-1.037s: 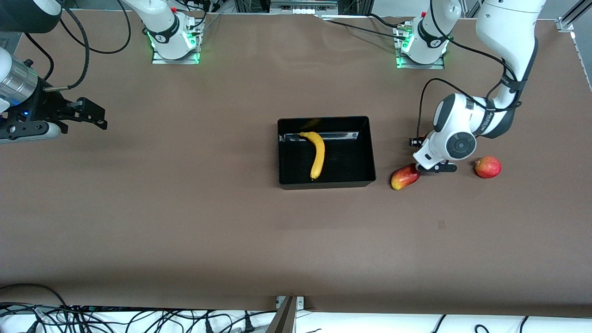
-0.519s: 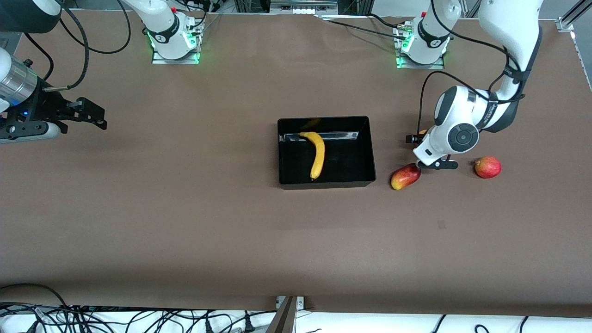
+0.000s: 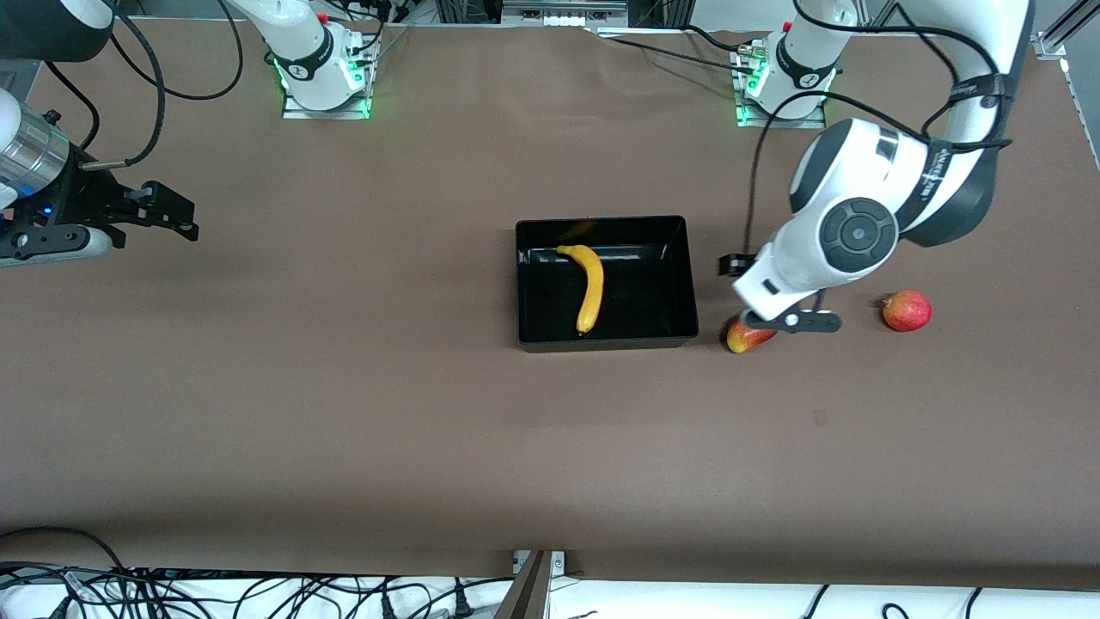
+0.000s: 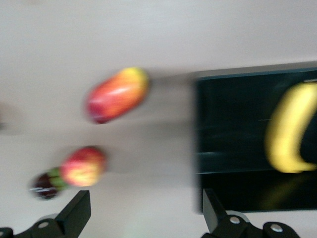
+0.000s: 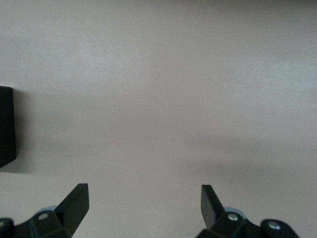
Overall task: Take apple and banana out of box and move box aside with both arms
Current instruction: 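Open the left gripper and move it to the banana in the tray, then grasp the yellow banana inside the tray with the left gripper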
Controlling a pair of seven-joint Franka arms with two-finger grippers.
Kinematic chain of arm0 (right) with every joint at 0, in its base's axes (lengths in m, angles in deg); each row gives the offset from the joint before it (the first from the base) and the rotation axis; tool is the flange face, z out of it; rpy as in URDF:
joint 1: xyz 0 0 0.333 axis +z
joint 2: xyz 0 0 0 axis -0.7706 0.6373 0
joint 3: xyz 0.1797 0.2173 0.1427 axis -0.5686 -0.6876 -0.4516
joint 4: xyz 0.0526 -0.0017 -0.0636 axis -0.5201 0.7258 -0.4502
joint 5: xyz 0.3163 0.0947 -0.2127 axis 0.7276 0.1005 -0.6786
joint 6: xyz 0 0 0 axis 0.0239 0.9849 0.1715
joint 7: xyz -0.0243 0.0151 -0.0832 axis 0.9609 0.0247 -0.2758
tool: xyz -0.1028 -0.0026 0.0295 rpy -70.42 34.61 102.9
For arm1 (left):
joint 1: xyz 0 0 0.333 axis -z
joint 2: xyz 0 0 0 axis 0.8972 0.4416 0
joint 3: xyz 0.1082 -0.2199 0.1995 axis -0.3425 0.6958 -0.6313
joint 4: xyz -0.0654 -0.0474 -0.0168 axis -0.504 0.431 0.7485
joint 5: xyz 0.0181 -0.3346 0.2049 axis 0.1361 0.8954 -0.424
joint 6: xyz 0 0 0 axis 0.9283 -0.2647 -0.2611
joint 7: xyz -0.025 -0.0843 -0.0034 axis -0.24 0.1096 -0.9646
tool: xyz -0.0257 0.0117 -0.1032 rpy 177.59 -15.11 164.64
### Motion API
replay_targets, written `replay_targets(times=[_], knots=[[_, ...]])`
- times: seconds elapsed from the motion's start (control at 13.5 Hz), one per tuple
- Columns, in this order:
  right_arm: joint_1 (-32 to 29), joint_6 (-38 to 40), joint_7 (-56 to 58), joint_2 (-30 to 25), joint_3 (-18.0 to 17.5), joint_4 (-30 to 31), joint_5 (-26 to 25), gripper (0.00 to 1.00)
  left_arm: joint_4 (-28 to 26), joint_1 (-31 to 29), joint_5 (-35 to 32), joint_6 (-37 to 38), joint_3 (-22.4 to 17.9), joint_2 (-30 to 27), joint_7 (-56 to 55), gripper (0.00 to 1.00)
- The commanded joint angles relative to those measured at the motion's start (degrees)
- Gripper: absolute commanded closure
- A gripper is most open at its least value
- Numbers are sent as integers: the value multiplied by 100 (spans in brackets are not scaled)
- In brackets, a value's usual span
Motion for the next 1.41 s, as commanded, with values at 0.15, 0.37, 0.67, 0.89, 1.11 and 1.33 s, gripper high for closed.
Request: replay_targets(times=[0.15, 0.37, 0.67, 0.89, 1.11, 1.33], knots=[[-18, 85, 28, 18, -12, -80, -77, 0, 1130, 1155, 376, -819, 10, 1460, -1138, 0], [-9, 85, 28, 18, -12, -89, -77, 0, 622, 1543, 367, -2130, 10, 1812, -1192, 0], [-9, 85, 28, 18, -21, -89, -77, 0, 33, 1790, 193, -2424, -25, 1813, -1192, 0], [-9, 85, 19, 18, -21, -89, -77, 0, -48, 1842, 42, -2721, -8, 1996, -1210, 0], [-9, 85, 19, 18, -21, -89, -77, 0, -109, 1930, 33, -2846, -25, 2146, -1210, 0], [-9, 85, 19, 18, -21, -89, -77, 0, -162, 1930, 33, -2854, -17, 2199, -1210, 73]])
